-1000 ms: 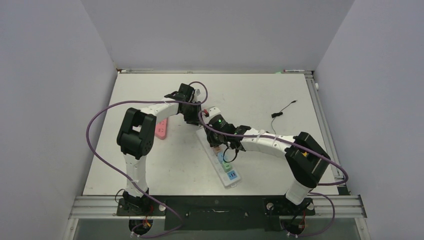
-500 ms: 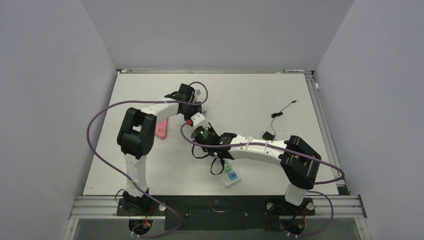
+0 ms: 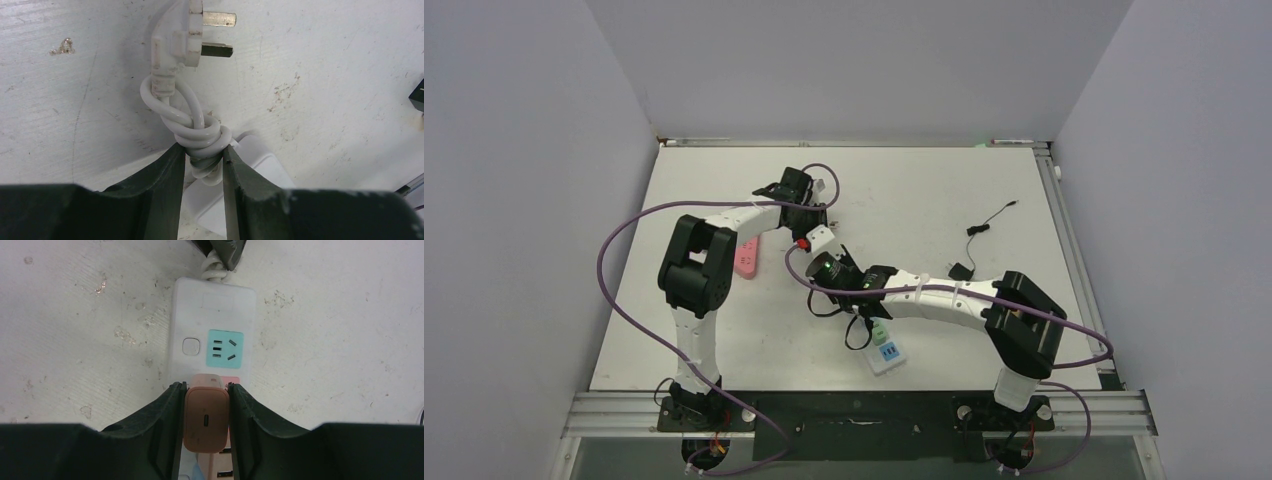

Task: Pull the plug off the socket
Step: Remove the plug from the socket, then place the plug at the center of the board, then remove the plug from the socket.

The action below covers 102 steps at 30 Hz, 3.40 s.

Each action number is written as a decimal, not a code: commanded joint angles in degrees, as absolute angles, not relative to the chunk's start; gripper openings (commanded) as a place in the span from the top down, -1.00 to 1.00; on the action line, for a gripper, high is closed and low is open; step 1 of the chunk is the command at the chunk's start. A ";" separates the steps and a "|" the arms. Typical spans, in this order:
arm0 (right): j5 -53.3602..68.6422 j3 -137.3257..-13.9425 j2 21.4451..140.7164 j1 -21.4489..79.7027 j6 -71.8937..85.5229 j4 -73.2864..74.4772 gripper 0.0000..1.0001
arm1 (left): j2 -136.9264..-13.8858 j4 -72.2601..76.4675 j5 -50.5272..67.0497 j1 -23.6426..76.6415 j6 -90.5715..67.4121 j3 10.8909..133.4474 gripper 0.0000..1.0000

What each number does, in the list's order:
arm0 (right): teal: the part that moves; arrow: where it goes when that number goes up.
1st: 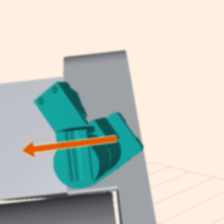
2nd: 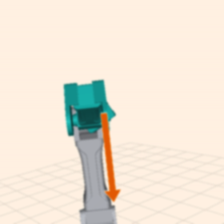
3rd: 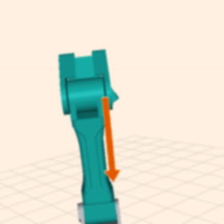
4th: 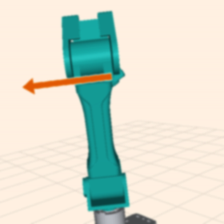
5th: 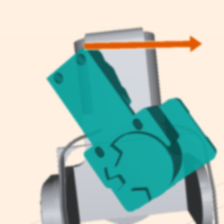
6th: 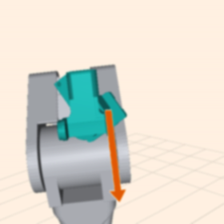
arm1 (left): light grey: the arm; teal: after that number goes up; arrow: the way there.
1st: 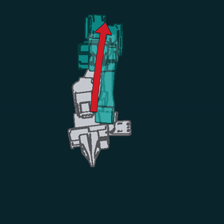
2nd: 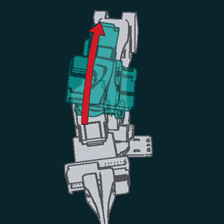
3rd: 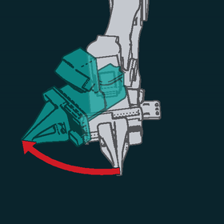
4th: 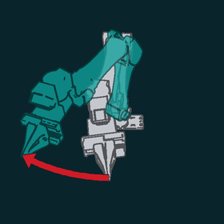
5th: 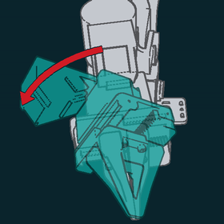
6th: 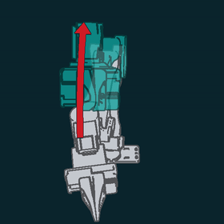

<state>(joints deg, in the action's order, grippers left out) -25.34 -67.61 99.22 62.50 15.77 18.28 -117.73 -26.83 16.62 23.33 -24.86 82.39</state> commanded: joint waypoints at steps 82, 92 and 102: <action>0.71 -46.42 79.73 8.34 31.40 13.60 -0.66 | -118.01 -26.59 10.73 20.57 -22.32 82.79 1.00; 0.90 -49.02 76.04 14.89 27.24 12.38 -0.83 | -117.62 -26.42 10.72 20.57 -22.30 82.66 1.00; 5.54 -50.61 74.78 31.68 22.16 5.56 -0.94 | -117.57 -26.09 10.95 20.57 -22.26 82.53 1.00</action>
